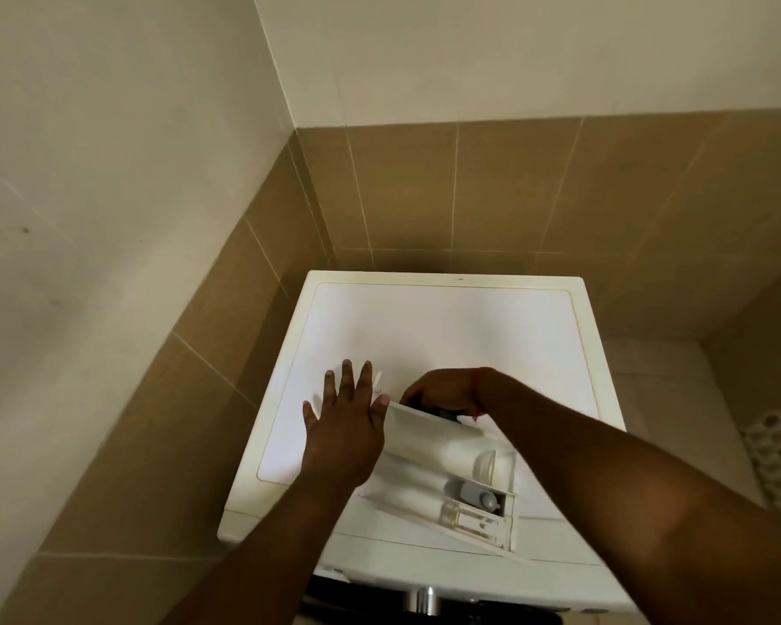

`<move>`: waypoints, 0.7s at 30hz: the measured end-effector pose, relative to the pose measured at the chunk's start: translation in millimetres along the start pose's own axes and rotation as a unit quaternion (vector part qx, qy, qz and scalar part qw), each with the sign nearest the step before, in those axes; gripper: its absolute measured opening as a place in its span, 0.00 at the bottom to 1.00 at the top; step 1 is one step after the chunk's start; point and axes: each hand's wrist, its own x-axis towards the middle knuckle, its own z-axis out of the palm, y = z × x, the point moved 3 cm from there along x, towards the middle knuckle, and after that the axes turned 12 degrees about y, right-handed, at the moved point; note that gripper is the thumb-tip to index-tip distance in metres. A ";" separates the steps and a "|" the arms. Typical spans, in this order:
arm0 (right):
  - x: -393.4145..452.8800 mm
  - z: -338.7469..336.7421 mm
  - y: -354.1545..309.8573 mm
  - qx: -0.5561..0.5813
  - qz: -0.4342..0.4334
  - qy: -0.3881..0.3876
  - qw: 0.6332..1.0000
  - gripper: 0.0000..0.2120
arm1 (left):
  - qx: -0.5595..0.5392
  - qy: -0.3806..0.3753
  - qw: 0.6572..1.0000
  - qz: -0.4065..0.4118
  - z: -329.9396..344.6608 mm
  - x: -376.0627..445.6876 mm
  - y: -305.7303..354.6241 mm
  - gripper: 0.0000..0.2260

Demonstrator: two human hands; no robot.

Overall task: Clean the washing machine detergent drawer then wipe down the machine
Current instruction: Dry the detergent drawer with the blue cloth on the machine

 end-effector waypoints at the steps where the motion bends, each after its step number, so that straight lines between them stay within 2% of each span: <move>1: -8.9 -4.2 9.7 0.021 0.017 -0.012 1.000 0.26 | -0.005 -0.002 1.000 -0.003 0.0 0.3 0.5 0.29; 6: -49.6 -29.6 40.6 0.047 0.048 -0.073 0.995 0.30 | -0.021 -0.012 1.000 -0.016 0.1 -0.7 3.3 0.30; 9: -52.6 -36.7 32.4 0.035 0.014 -0.031 0.999 0.27 | -0.018 -0.007 1.000 -0.018 -0.6 -0.5 2.4 0.30; 13: -39.0 -12.6 0.4 0.128 -0.042 0.061 0.989 0.24 | -0.018 -0.006 0.999 -0.028 -1.1 -0.4 1.7 0.27; 16: -37.5 -4.1 4.3 0.159 -0.061 0.073 0.983 0.26 | -0.022 0.004 0.999 -0.026 -1.9 0.1 4.3 0.26; 21: -73.6 -32.2 70.6 0.057 -0.013 0.030 0.998 0.27 | -0.002 -0.006 1.000 -0.025 -0.3 0.1 3.4 0.27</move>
